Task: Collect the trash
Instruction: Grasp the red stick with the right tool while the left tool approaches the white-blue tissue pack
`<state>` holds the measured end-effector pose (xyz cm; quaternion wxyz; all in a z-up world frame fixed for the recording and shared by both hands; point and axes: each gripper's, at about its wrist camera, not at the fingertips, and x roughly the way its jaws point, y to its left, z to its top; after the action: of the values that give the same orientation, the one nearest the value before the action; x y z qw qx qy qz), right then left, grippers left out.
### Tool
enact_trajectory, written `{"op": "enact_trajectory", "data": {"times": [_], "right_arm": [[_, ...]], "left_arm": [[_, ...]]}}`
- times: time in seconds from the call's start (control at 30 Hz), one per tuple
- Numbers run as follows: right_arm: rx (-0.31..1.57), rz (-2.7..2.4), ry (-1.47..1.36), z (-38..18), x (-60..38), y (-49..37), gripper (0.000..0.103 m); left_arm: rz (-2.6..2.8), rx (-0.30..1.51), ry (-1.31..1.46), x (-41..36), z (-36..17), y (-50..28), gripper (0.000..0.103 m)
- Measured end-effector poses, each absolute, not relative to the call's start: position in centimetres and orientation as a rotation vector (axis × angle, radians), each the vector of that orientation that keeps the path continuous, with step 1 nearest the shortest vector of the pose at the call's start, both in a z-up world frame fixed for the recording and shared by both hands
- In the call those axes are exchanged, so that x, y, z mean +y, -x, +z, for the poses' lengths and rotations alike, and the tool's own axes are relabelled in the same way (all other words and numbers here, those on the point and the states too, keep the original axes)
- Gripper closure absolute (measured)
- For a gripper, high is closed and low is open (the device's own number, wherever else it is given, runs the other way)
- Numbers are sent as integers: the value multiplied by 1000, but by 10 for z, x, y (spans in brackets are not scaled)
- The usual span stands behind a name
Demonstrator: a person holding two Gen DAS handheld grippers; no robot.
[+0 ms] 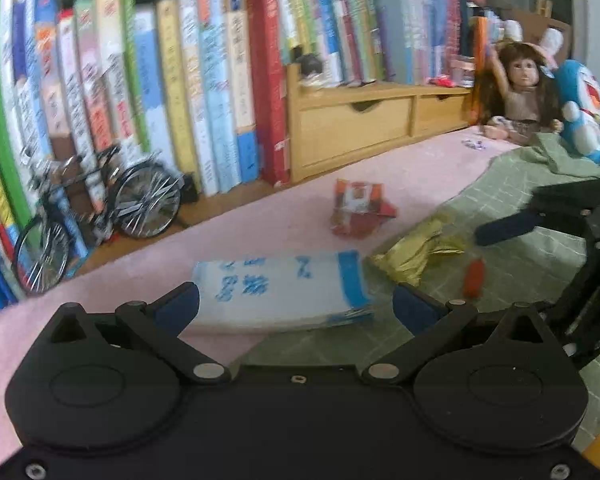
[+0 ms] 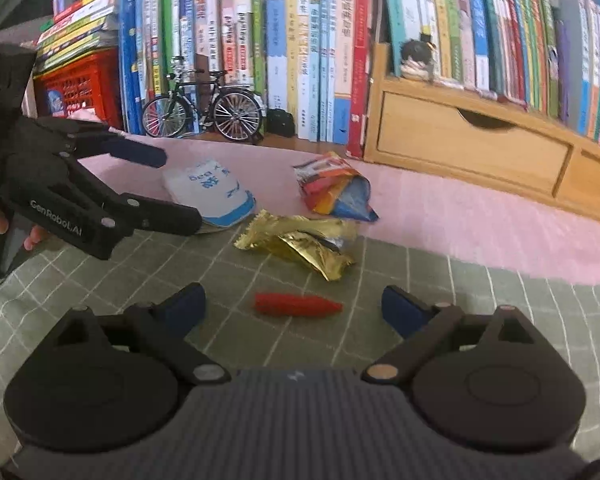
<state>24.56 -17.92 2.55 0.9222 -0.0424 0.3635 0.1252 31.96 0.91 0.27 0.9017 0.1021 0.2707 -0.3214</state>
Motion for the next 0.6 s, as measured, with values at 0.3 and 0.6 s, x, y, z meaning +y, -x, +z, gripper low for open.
{"op": "enact_trajectory", "data": {"times": [0.3,0.6], "right_arm": [[763,261,60,25,-183,-248,7],[742,266,57,26,-183,-246,50]], "left_arm": [[-621,654,-257,-14,-8,-327,1],[-657,621,-252,-11,-7,-322,54]]}}
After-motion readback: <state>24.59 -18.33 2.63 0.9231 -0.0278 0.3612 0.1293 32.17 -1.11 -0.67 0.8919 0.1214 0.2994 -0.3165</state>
